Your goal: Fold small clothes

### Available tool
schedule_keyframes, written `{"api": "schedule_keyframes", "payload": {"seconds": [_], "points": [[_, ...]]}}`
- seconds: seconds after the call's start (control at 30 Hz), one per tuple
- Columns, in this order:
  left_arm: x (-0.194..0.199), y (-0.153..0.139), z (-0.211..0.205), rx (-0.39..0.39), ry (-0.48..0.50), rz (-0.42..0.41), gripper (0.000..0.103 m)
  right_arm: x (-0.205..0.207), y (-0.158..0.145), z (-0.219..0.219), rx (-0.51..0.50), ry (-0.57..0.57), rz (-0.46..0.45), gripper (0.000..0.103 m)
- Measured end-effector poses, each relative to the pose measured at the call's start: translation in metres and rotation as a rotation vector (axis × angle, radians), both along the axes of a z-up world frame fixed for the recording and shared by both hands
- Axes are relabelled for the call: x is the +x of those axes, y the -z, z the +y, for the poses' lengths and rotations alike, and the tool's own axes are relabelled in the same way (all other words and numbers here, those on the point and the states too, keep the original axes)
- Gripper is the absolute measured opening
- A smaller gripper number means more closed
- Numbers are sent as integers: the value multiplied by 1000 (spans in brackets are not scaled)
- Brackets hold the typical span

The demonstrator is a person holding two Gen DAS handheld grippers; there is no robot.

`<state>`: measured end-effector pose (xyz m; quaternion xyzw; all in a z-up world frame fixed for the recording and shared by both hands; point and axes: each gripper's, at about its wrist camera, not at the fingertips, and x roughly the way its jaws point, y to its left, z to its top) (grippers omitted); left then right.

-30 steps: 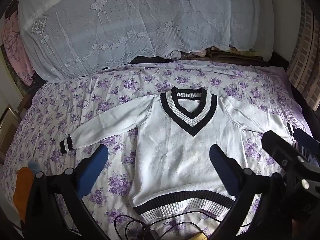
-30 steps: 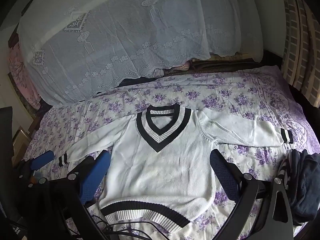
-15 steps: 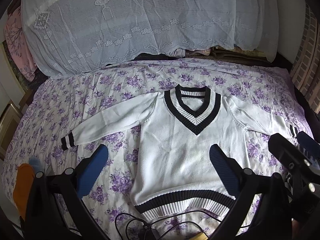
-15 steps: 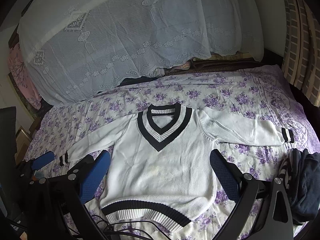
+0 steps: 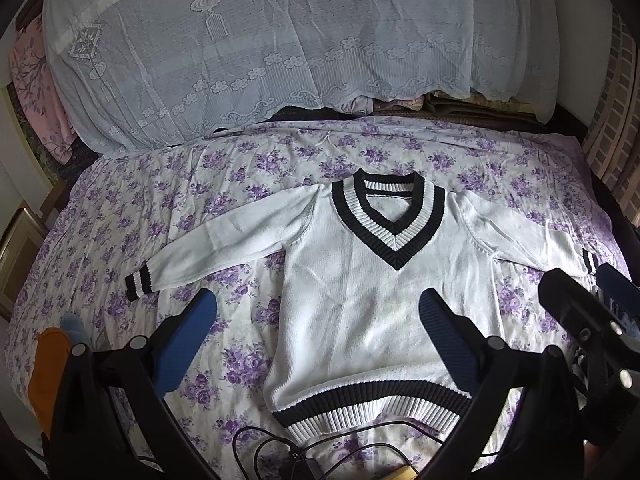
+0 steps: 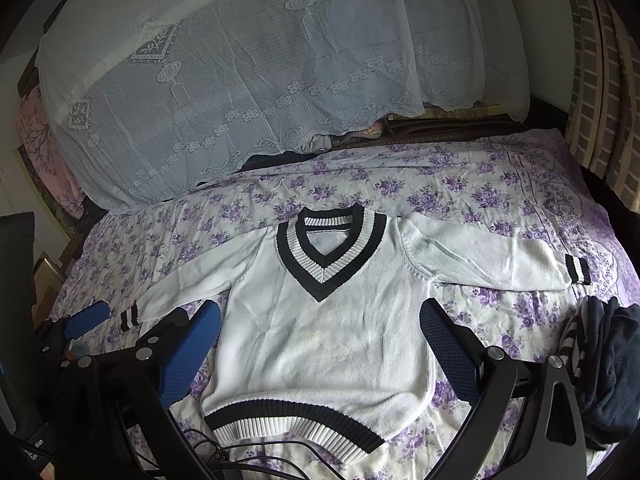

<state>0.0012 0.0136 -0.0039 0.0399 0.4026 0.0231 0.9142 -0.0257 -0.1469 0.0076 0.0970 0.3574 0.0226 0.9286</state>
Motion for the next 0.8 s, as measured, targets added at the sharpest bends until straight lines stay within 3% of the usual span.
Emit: {"api": "schedule_keyframes", "payload": {"seconds": [0.8], "points": [[-2,1,7,0,-6,4,98,0,3,3,7,-2,7,100]]}}
